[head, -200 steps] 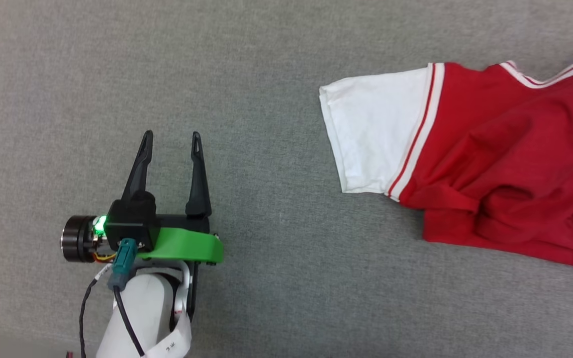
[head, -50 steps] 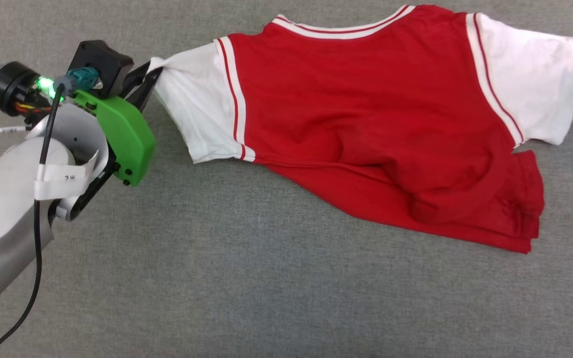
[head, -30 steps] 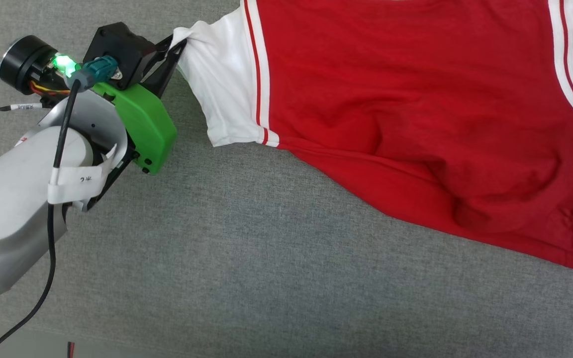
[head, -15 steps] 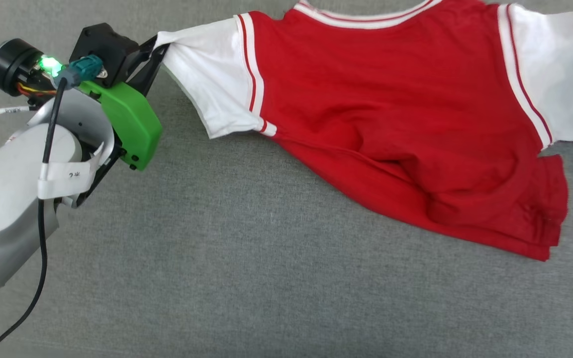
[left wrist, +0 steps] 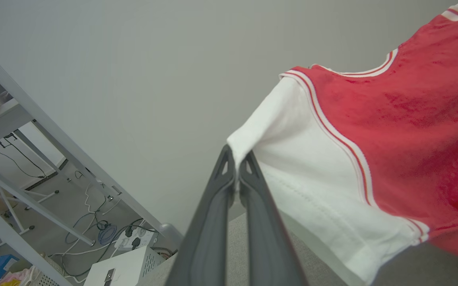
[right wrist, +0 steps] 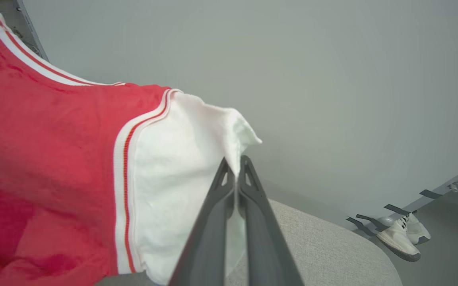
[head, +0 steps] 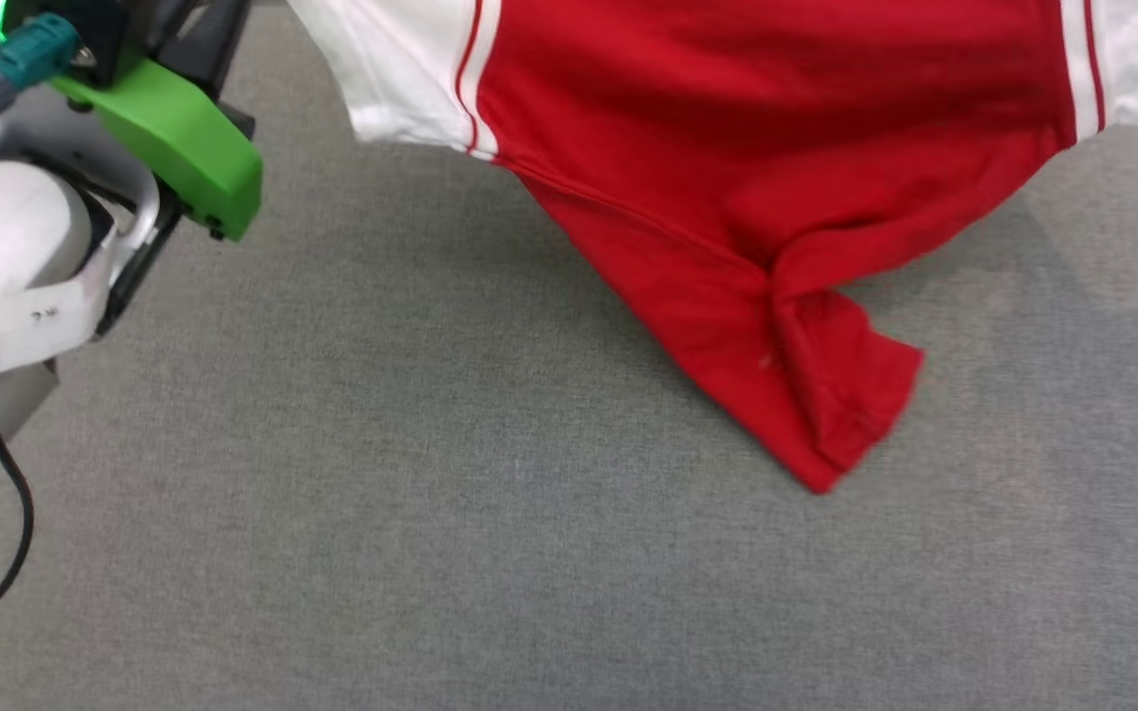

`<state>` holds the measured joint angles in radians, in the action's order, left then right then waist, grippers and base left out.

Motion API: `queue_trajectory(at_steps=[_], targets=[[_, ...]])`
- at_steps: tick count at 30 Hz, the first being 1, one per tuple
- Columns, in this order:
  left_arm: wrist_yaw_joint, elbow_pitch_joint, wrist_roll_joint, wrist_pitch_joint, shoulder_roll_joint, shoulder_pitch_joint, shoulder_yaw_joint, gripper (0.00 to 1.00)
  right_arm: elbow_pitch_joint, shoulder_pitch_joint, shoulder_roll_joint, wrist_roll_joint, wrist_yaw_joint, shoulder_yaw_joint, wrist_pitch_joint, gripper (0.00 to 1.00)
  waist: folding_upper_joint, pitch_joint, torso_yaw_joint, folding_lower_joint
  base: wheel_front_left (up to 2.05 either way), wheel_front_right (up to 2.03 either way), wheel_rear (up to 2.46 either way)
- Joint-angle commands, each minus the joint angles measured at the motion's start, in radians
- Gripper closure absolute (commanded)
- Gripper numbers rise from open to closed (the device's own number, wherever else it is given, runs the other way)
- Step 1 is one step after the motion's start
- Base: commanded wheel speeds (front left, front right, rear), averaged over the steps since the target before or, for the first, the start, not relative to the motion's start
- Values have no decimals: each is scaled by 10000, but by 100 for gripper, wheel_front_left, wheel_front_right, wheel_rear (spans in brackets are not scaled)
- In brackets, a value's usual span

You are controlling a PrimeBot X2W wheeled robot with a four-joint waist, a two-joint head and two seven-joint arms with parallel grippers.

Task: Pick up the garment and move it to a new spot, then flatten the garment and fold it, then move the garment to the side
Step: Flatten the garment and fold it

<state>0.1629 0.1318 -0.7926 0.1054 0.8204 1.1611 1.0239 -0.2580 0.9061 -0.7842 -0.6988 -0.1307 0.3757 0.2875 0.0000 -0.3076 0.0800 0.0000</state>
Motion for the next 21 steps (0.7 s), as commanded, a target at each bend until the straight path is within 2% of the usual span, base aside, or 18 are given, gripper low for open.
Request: queue_trajectory(at_steps=[1,11,21], targets=[[86,-39,103,98,98,287,-108,100,84,171,-7,103,0,-160,-155,100,0,514,-304,0,0,0,0],[-151,42,290,-80,-142,1644,-476,100,611,879,231,693,0,-991,-258,100,0,609,-472,0,0,0,0],[-671,1226,369,-282,-1022,3719,-923,100,57,2998,634,1548,0,-908,32,100,0,-849,-663,0,0,0,0]])
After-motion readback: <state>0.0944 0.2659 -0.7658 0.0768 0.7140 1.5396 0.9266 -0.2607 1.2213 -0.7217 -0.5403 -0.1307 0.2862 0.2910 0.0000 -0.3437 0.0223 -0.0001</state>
